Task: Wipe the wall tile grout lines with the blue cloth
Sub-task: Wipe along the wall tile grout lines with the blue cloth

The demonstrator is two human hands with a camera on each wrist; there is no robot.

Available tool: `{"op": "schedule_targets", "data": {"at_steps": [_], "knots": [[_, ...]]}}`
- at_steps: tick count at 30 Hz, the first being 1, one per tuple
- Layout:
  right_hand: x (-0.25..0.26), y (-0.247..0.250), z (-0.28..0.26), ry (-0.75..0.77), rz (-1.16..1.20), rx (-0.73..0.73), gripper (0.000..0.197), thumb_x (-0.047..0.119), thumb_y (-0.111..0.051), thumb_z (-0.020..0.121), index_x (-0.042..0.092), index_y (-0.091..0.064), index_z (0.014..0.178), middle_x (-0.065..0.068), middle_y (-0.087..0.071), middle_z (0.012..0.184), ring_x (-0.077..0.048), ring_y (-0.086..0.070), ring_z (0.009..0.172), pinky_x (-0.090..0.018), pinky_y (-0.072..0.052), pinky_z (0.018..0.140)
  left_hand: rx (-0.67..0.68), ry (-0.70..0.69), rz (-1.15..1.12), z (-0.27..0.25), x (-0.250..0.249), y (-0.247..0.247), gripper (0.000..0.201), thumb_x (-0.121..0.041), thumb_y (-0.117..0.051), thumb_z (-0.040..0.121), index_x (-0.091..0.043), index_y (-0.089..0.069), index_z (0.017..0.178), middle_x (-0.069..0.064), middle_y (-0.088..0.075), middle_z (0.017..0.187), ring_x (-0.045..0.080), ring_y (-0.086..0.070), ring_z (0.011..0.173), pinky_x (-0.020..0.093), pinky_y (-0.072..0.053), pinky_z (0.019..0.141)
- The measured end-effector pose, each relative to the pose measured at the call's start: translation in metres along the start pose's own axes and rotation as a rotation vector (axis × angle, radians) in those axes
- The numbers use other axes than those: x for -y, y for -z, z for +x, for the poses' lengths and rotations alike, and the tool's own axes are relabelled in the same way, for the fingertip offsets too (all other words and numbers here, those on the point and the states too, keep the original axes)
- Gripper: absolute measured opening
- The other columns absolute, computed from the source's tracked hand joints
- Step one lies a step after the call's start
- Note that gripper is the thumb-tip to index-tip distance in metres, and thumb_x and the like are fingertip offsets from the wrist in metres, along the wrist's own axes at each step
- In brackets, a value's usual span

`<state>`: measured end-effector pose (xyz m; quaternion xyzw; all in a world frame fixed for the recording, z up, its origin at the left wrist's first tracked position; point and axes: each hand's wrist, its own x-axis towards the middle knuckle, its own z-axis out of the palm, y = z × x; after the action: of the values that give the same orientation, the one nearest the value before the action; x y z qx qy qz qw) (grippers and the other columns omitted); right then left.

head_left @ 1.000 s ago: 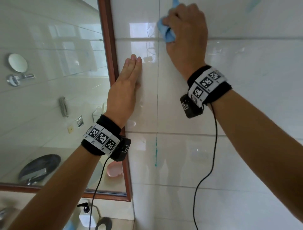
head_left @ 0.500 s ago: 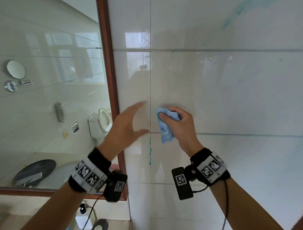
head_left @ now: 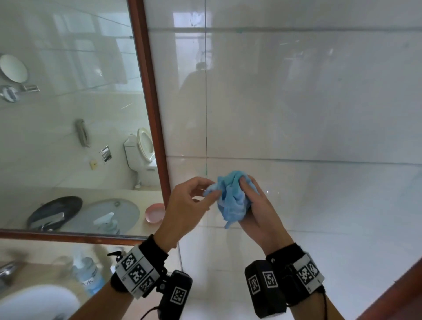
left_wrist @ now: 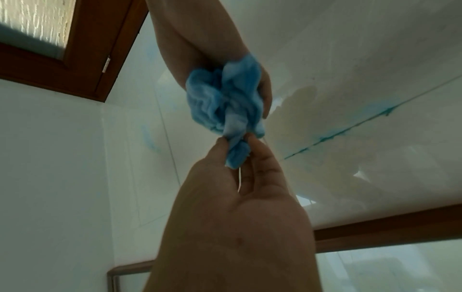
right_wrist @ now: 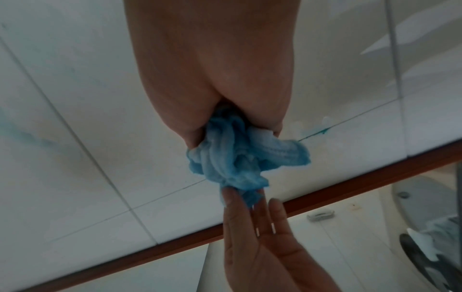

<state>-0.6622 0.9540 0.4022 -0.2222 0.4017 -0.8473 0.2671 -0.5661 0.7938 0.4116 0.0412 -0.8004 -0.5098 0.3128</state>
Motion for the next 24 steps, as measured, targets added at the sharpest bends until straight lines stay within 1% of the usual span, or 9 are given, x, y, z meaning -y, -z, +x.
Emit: {"op": "schedule_targets", "data": {"at_steps": [2,5,7,10,13,15,17,21,24], "knots": [[-0.007,0.003,-0.005,-0.010,-0.016,-0.034,0.041,0.026,-0.049,0.109,-0.007,-0.052,0.132,-0.038,-0.053,0.138,-0.041,-0.061,0.116,-0.045,-0.057,0.096,0.005,-0.012,0.013,0.001,-0.001,0.004,0.015,-0.021,-0.079,0.092,-0.014,-0.077,0.104,-0.005,-0.078,0.091,0.016,-0.074,0.082,0.031,-0.062,0.066],[-0.016,0.007,-0.011,-0.030,0.001,-0.065,0.031,0.024,-0.051,0.107,0.003,-0.058,0.129,-0.031,-0.061,0.133,-0.035,-0.065,0.113,-0.040,-0.058,0.093,-0.022,-0.016,0.038,0.005,-0.006,0.011,0.013,-0.016,-0.080,0.091,-0.011,-0.079,0.103,-0.004,-0.078,0.089,0.019,-0.073,0.075,0.027,-0.060,0.063],[-0.016,0.012,-0.012,-0.023,0.007,-0.066,0.032,0.019,-0.051,0.107,0.000,-0.056,0.132,-0.027,-0.063,0.131,-0.033,-0.067,0.112,-0.037,-0.060,0.091,-0.050,-0.025,0.053,0.009,-0.009,0.016,0.012,-0.014,-0.080,0.091,-0.010,-0.080,0.102,-0.003,-0.079,0.087,0.021,-0.072,0.074,0.026,-0.060,0.063],[-0.011,0.017,-0.015,0.006,-0.011,-0.057,0.035,0.018,-0.057,0.101,0.000,-0.056,0.131,-0.023,-0.067,0.126,-0.030,-0.068,0.108,-0.035,-0.061,0.085,-0.119,-0.025,0.060,0.012,-0.011,0.022,0.012,-0.014,-0.079,0.092,-0.010,-0.079,0.102,-0.001,-0.079,0.085,0.021,-0.074,0.074,0.028,-0.060,0.061],[-0.009,0.022,-0.017,0.012,-0.064,-0.092,0.020,0.015,-0.061,0.098,0.008,-0.062,0.117,-0.020,-0.070,0.121,-0.029,-0.069,0.103,-0.038,-0.061,0.078,-0.231,-0.029,-0.005,0.013,-0.016,0.030,0.012,-0.014,-0.078,0.093,-0.009,-0.078,0.104,0.002,-0.079,0.086,0.020,-0.075,0.077,0.027,-0.058,0.062],[-0.014,0.027,-0.017,0.056,-0.179,-0.149,0.012,0.012,-0.066,0.097,0.009,-0.067,0.108,-0.021,-0.071,0.116,-0.032,-0.068,0.100,-0.041,-0.058,0.080,-0.272,-0.060,-0.009,0.014,-0.022,0.034,0.011,-0.012,-0.077,0.094,-0.008,-0.077,0.104,0.003,-0.079,0.090,0.022,-0.076,0.080,0.027,-0.060,0.066],[-0.020,0.027,-0.018,0.135,-0.369,-0.215,0.005,0.008,-0.070,0.096,0.010,-0.071,0.100,-0.018,-0.073,0.106,-0.029,-0.068,0.095,-0.042,-0.055,0.082,-0.265,-0.084,0.026,0.017,-0.028,0.035,0.008,-0.013,-0.077,0.094,-0.011,-0.078,0.102,0.002,-0.079,0.092,0.024,-0.076,0.083,0.033,-0.062,0.072],[-0.020,0.024,-0.018,0.298,-0.731,-0.258,0.011,0.002,-0.070,0.093,0.013,-0.072,0.090,0.003,-0.072,0.083,-0.006,-0.064,0.078,-0.020,-0.051,0.074,-0.244,-0.114,0.150,0.021,-0.033,0.037,0.004,-0.019,-0.076,0.095,-0.017,-0.077,0.098,-0.006,-0.077,0.087,0.016,-0.073,0.076,0.033,-0.062,0.070],[-0.011,0.031,-0.017,0.362,-0.990,-0.278,0.014,0.002,-0.071,0.091,0.015,-0.072,0.088,0.006,-0.072,0.085,-0.001,-0.064,0.080,-0.008,-0.044,0.075,-0.304,-0.153,0.220,0.024,-0.030,0.050,0.007,-0.022,-0.074,0.097,-0.016,-0.077,0.101,-0.009,-0.075,0.084,0.008,-0.070,0.068,0.025,-0.059,0.070]]}}
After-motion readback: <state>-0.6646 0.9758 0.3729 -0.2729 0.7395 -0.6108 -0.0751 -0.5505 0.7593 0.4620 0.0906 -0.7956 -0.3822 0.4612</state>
